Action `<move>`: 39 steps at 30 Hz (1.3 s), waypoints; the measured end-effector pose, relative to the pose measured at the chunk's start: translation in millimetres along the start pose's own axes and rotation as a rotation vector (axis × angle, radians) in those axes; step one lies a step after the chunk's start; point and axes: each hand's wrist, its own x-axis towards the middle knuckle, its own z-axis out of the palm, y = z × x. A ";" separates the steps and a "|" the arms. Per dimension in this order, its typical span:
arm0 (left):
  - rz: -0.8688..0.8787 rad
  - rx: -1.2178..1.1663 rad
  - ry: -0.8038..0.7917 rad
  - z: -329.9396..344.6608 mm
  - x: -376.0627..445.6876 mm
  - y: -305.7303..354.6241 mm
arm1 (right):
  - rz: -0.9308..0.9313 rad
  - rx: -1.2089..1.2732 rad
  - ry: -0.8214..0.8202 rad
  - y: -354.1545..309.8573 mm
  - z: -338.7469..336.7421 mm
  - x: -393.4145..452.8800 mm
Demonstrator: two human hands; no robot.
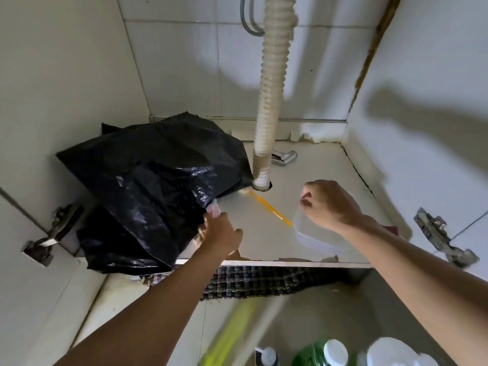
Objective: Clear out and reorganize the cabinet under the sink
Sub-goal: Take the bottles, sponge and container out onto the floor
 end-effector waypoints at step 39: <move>-0.138 -0.145 0.185 19.1 41.0 51.3 | 0.219 0.235 -0.201 14.5 -27.2 106.8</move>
